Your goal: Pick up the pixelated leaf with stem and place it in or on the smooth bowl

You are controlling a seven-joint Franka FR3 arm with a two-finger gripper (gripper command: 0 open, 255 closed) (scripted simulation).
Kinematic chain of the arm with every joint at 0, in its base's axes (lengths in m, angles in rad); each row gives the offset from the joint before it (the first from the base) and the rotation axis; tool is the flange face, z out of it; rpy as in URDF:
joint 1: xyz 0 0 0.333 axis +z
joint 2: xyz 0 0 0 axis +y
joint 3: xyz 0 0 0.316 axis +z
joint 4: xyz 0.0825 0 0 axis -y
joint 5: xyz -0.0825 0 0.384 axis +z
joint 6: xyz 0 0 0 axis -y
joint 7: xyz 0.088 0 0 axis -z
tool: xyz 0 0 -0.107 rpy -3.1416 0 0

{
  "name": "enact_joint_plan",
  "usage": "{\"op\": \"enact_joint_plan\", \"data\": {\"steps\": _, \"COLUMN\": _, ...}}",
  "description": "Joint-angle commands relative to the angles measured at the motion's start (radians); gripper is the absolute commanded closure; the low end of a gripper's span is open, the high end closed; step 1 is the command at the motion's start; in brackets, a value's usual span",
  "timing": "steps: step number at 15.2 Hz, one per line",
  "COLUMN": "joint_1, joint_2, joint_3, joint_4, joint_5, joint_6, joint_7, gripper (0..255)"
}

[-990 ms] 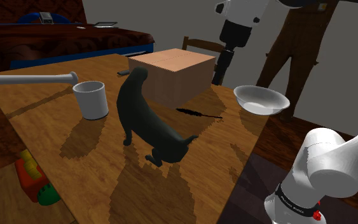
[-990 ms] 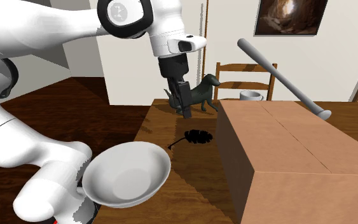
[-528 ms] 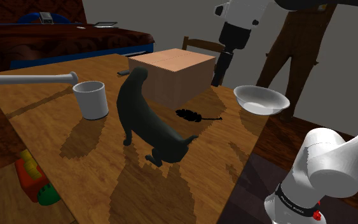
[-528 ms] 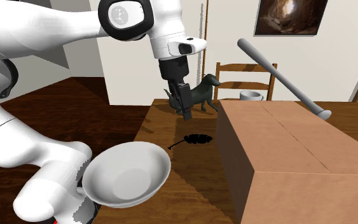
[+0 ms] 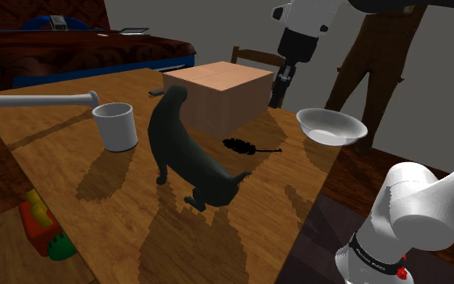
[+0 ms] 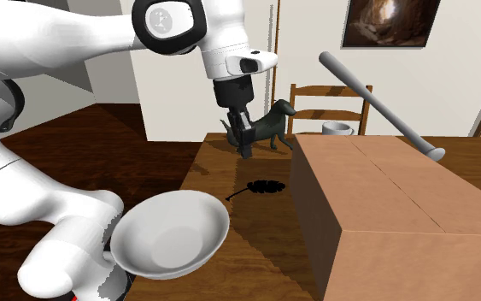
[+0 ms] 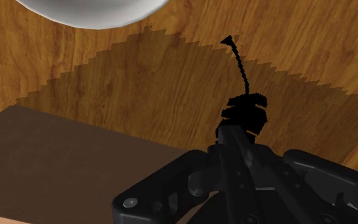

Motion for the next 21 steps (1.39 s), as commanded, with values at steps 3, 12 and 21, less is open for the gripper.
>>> {"op": "enact_joint_plan", "data": {"steps": 3, "joint_1": 0.000, "joint_2": 0.000, "joint_3": 0.000, "joint_4": 0.000, "joint_5": 0.000, "joint_6": 0.000, "joint_7": 0.000, "gripper": 255}}
{"op": "enact_joint_plan", "data": {"steps": 12, "joint_1": 0.031, "joint_2": 0.235, "joint_3": 0.070, "joint_4": 0.008, "joint_5": 0.018, "joint_6": 0.047, "joint_7": 0.016, "gripper": 0}}
{"op": "enact_joint_plan", "data": {"steps": 21, "joint_1": 0.035, "joint_2": 0.235, "joint_3": 0.077, "joint_4": -0.096, "joint_5": 0.023, "joint_6": 0.149, "joint_7": 0.015, "gripper": 0}}
